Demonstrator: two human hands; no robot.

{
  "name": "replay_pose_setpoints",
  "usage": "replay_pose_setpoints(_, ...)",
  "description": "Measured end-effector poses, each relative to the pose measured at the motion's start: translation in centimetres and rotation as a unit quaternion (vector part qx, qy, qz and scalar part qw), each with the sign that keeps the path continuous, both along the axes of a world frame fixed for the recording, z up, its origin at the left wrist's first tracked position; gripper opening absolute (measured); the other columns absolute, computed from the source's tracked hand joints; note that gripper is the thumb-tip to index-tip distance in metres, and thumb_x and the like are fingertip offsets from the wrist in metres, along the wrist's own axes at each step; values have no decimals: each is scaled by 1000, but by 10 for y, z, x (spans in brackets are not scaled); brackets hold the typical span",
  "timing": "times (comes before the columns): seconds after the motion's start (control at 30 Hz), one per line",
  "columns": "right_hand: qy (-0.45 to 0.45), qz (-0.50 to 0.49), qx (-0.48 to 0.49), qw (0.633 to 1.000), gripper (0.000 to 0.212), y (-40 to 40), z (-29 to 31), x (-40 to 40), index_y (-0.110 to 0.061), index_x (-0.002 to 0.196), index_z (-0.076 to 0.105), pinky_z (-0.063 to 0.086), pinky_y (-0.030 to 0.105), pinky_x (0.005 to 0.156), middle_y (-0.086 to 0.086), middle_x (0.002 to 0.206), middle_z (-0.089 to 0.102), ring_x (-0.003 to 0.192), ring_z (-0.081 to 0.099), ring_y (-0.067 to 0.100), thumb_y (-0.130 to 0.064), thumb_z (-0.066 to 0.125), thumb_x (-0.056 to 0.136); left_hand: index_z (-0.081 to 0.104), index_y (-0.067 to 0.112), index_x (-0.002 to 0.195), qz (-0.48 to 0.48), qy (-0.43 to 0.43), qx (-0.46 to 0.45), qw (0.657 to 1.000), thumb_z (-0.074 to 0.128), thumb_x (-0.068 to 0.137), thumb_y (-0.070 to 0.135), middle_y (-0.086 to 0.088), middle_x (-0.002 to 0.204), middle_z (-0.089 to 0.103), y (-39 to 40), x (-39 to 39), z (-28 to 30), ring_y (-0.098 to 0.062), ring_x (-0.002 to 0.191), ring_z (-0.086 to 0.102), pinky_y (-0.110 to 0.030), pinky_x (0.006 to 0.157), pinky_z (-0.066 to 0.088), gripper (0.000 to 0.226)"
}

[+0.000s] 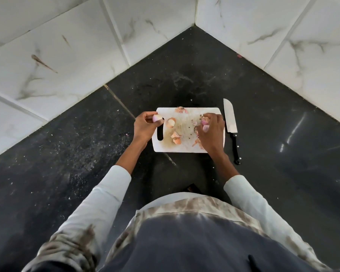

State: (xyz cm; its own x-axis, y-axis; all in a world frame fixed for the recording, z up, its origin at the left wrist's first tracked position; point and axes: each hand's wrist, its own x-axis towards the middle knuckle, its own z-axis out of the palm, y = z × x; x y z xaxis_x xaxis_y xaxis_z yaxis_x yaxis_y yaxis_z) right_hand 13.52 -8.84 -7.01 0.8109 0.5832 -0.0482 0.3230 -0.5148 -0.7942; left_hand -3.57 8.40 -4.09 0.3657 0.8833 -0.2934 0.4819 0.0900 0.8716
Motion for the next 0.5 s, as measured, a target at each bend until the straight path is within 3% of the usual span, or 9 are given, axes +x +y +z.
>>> replay_pose_setpoints(0.13,-111,1,-36,993,34,7,1,-4,-25,122,63,38,42,108,-2,132,52,125,45,24,-23,69,89,73,15,122,-40,23,44,998,89,82,9,1,123,74,4,-5,-5,-15,114,69,-33,101,59,44)
replay_pose_setpoints(0.23,-129,39,-38,990,26,23,3,-13,-28,117,65,29,43,114,-6,129,54,124,45,20,-24,65,91,73,14,121,-55,31,60,996,89,81,8,0,124,72,2,-5,-10,-16,114,68,-34,101,59,44)
replay_pose_setpoints(0.4,-121,183,-104,970,37,59,5,-38,-25,137,62,30,52,119,1,154,48,140,41,27,-29,60,100,73,14,123,-62,41,71,995,91,79,12,-1,124,71,1,-2,-13,-16,109,67,-28,95,56,47)
replay_pose_setpoints(0.5,-101,215,-115,964,50,69,5,-43,-25,150,52,32,55,121,4,164,39,150,33,29,-28,62,101,73,14,122,-64,49,91,993,90,78,11,-1,121,72,6,-2,-12,-16,106,68,-27,92,57,47)
